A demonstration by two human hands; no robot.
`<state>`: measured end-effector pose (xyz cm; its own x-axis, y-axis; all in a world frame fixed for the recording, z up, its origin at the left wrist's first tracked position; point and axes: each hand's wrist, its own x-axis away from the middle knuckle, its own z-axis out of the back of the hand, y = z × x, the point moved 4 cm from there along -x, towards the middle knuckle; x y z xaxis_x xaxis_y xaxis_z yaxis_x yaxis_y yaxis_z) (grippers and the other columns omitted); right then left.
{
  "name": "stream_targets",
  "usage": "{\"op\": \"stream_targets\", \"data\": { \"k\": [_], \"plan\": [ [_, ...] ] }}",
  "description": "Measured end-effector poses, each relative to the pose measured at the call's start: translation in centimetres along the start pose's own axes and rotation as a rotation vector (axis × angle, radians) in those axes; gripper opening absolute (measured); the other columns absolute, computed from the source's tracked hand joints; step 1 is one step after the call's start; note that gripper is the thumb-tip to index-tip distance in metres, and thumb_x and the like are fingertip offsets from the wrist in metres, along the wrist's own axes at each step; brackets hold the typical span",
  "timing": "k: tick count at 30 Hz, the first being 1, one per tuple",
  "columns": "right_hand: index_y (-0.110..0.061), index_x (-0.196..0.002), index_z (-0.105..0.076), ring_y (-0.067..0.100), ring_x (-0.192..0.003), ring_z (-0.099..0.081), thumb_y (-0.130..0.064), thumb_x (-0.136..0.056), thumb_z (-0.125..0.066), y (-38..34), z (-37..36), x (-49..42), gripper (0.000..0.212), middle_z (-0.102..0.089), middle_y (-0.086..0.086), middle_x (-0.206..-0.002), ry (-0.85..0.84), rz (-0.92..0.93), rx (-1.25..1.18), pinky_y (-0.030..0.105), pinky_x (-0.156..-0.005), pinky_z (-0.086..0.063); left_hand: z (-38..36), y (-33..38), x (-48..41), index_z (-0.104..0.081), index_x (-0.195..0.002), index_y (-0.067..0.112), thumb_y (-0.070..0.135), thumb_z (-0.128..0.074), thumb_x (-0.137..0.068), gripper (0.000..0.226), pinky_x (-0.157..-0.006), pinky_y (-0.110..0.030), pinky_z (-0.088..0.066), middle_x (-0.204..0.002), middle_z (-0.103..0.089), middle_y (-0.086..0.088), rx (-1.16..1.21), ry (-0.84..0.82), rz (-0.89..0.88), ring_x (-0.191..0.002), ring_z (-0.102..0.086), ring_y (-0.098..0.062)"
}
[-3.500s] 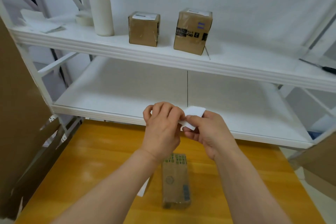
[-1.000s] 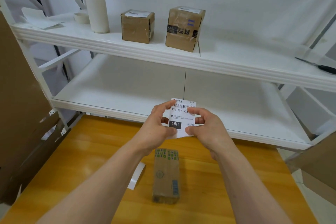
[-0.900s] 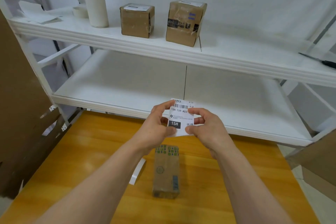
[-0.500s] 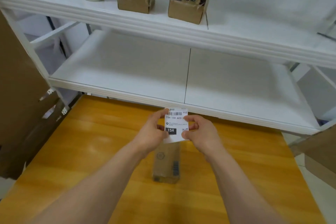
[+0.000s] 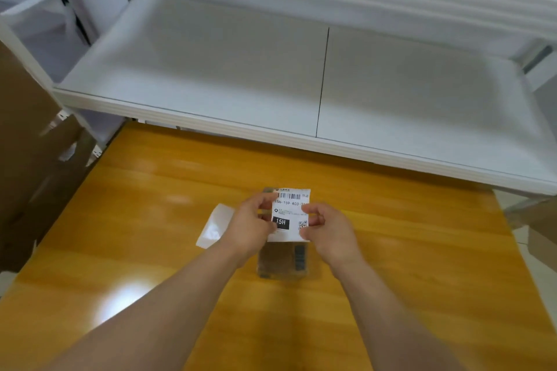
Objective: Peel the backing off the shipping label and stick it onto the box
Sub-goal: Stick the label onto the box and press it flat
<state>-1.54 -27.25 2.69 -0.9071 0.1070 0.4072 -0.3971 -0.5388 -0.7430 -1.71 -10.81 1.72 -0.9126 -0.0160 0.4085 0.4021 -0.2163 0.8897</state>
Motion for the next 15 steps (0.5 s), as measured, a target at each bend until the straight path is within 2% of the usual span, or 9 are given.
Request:
{"op": "stream_targets", "data": {
  "k": [2,6,9,13,15],
  "plan": [
    [-0.016,-0.122,-0.066,0.027,-0.094,-0.067,0.007,-0.081,-0.070,0.8,-0.3,-0.2,0.047,-0.066,0.006,-0.097,0.002,-0.011,-0.005,0.040,-0.086,-0.056,-0.3,-1.1,-0.3,-0.057,-0.131,0.013,-0.017,-0.057,-0.087,0.053,-0.063,-0.015,-0.053,-0.115,-0.065,-0.004,-0.029,0.027,0.022,-0.081,-0.059,-0.007],
    [-0.017,-0.123,-0.065,0.025,-0.092,-0.065,0.007,-0.082,-0.068,2.0,-1.3,-1.6,0.047,-0.066,0.006,-0.096,-0.015,-0.029,0.032,0.038,-0.087,-0.055,-1.0,-2.8,-1.4,-0.060,-0.123,0.014,-0.013,-0.058,-0.089,0.044,-0.079,-0.034,-0.055,-0.104,-0.064,-0.001,-0.060,0.077,0.046,-0.081,-0.059,-0.013],
    [-0.016,-0.123,-0.066,0.017,-0.083,-0.059,0.006,-0.083,-0.069,2.5,-2.0,-2.0,0.046,-0.058,-0.004,-0.086,-0.019,-0.021,0.047,0.034,-0.084,-0.054,-1.1,-3.3,-1.9,-0.061,-0.121,0.016,-0.013,-0.058,-0.089,0.043,-0.080,-0.035,-0.056,-0.104,-0.066,-0.001,-0.065,0.107,0.040,-0.084,-0.062,-0.016],
    [-0.016,-0.122,-0.065,0.014,-0.079,-0.057,0.006,-0.085,-0.068,3.4,-2.5,-2.6,0.044,-0.056,-0.008,-0.084,-0.016,-0.038,0.046,0.028,-0.077,-0.052,-1.4,-4.1,-2.7,-0.061,-0.122,0.017,-0.012,-0.057,-0.088,0.045,-0.086,-0.043,-0.057,-0.111,-0.069,-0.003,-0.077,0.124,0.050,-0.088,-0.067,-0.023],
    [-0.016,-0.122,-0.065,0.016,-0.081,-0.059,0.005,-0.084,-0.068,3.6,-2.8,-2.8,0.043,-0.058,-0.007,-0.086,-0.011,-0.035,0.054,0.033,-0.080,-0.055,-1.6,-4.4,-2.8,-0.061,-0.122,0.018,-0.011,-0.057,-0.088,0.045,-0.087,-0.043,-0.057,-0.111,-0.069,-0.003,-0.072,0.131,0.052,-0.093,-0.069,-0.025]
  ]
}}
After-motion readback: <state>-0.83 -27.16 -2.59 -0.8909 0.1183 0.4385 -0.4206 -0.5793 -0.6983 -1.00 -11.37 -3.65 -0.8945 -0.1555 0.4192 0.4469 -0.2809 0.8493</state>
